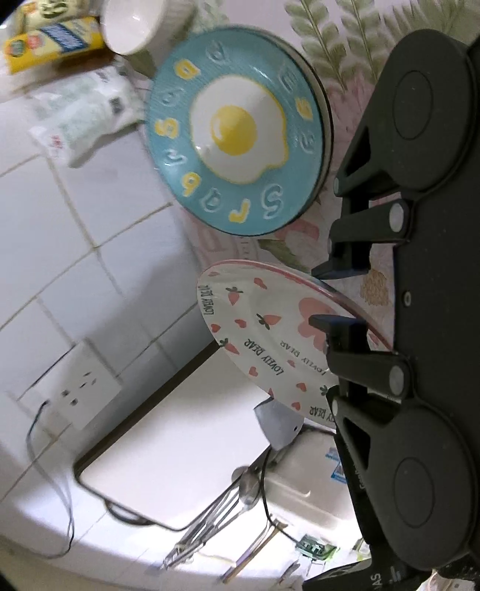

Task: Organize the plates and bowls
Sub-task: 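Lift the bunny plate with both grippers and lower it onto the blue plate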

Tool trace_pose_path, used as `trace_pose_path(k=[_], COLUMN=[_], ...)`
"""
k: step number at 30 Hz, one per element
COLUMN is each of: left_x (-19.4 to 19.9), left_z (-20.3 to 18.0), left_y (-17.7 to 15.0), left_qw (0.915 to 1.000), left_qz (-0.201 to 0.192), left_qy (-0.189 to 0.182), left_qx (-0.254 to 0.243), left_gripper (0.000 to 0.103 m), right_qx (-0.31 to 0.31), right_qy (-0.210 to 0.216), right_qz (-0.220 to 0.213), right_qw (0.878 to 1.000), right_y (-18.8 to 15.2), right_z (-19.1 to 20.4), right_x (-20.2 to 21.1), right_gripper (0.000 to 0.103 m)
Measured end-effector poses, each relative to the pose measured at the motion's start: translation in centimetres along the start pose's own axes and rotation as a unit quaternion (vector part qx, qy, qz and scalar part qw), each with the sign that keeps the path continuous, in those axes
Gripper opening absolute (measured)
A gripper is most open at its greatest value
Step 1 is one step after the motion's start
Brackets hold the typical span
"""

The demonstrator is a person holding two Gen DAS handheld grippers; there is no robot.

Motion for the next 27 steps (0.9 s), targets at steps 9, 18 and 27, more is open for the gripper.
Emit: trace_pose_path(k=[9,18,27], left_x=[3.0,2.4,-2.9], left_z=[-5.7,-11.2,-14.3], left_y=[-0.8,-1.8,-4.1], left_qw=[0.9996,0.9994,0.9990], left_qz=[-0.018,-0.010,0.000], left_qy=[-0.017,-0.031,-0.040], left_qx=[-0.013,-0.009,-0.021], left_gripper=[0.028,0.028,0.028], right_qx=[0.008,0.021,0.032], right_qy=[-0.002,-0.014,-0.030], right_qz=[-0.017,-0.008,0.021], right_qw=[1.000,1.000,0.999], right_y=[0.9,1.9,1.8], right_z=[-2.0,-5.9,-11.2], right_x=[6.2,9.5,7.8], right_gripper=[0.026,0.027,0.028])
Point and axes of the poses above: each gripper's, at about its wrist camera, not at the fingertips, and x roughly against the way its jaws point, z to its left, y to its top, the point moved 9 cm from there along -x, roughly the way its jaws point, and after that the axes turned 15 degrees about x, right-handed, at the moved point
